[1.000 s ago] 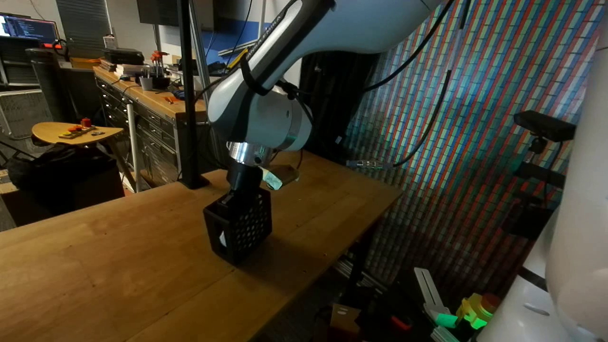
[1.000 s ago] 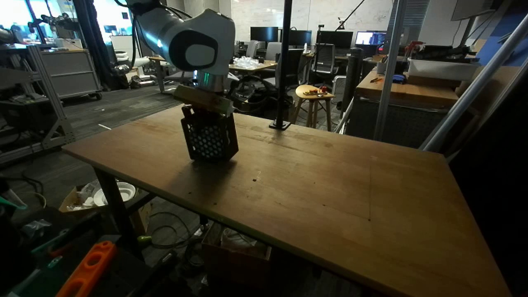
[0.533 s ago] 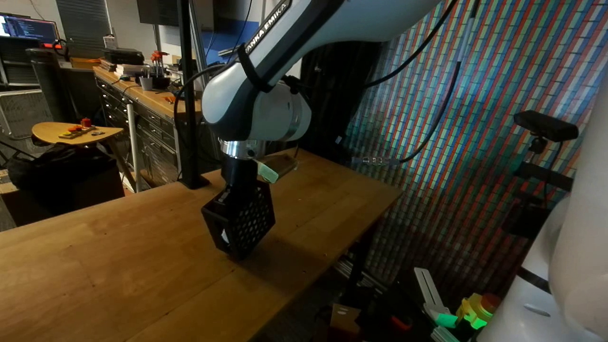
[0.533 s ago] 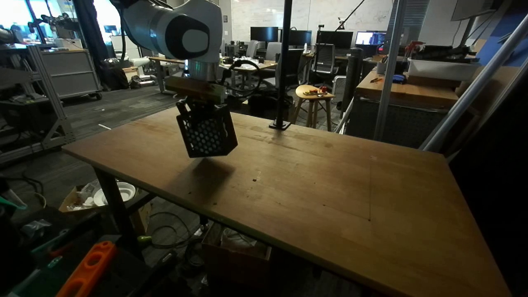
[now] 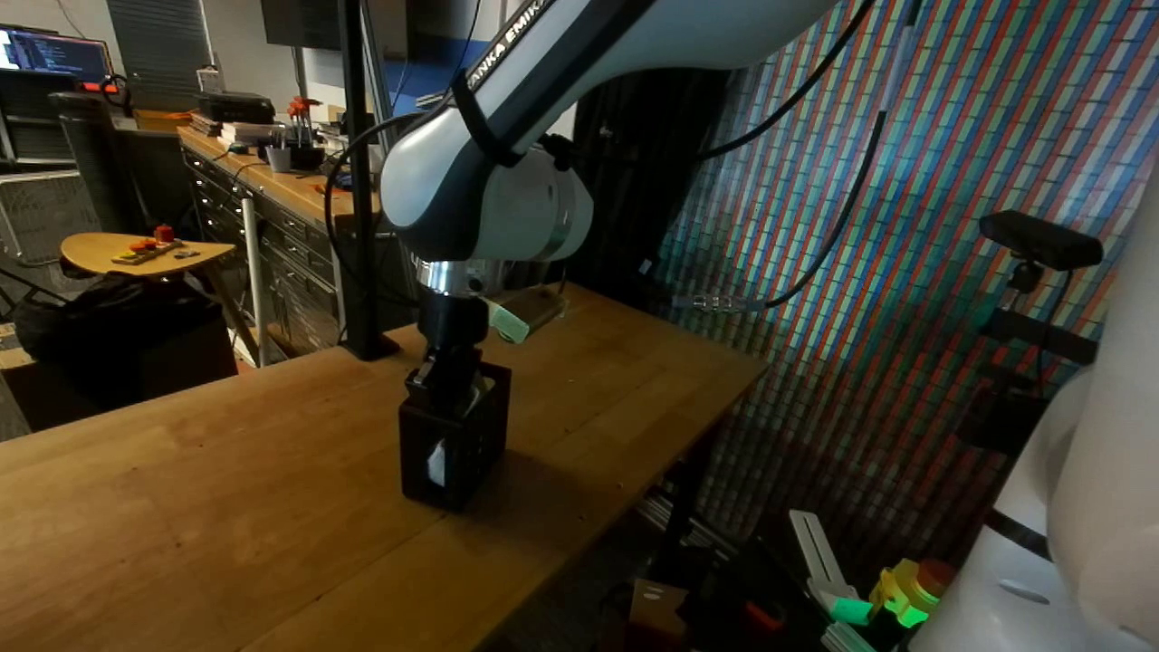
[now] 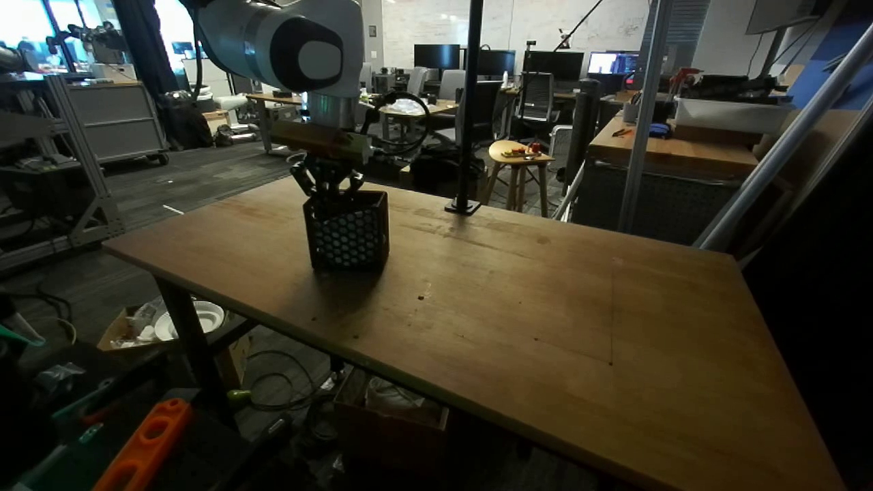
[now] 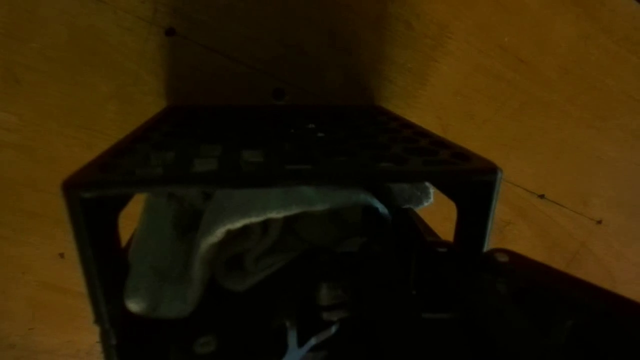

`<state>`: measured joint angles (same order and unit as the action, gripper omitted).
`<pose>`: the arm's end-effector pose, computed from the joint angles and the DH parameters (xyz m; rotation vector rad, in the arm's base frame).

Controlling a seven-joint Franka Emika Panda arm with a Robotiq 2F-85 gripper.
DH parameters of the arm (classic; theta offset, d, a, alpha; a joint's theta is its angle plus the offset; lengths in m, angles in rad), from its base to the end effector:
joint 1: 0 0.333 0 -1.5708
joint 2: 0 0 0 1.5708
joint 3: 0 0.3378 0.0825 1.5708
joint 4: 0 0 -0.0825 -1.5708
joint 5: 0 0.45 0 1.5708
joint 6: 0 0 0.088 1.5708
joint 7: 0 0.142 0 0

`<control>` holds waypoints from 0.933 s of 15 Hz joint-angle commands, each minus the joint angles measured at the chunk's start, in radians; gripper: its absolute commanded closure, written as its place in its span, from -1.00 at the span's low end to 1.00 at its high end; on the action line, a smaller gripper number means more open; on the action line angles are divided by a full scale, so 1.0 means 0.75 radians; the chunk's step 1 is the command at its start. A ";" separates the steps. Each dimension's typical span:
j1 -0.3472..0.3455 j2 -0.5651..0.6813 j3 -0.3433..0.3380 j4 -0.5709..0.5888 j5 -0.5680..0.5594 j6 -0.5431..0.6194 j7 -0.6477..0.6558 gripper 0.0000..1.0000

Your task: Stuff the towel into the box

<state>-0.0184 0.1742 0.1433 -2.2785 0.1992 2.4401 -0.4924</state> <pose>0.5710 0.0783 0.2148 -2.9100 -0.6846 -0.0232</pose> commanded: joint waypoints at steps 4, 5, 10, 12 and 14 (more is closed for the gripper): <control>0.011 -0.077 -0.037 -0.006 -0.080 -0.059 0.022 0.73; 0.011 -0.083 -0.045 0.000 -0.102 -0.071 0.024 0.73; 0.016 -0.098 -0.064 0.009 -0.141 -0.095 0.017 0.73; 0.019 -0.083 -0.061 0.014 -0.136 -0.087 0.012 0.74; 0.022 -0.064 -0.060 0.020 -0.141 -0.079 0.009 0.74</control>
<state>-0.0167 0.1260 0.1066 -2.2748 0.1172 2.3929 -0.4927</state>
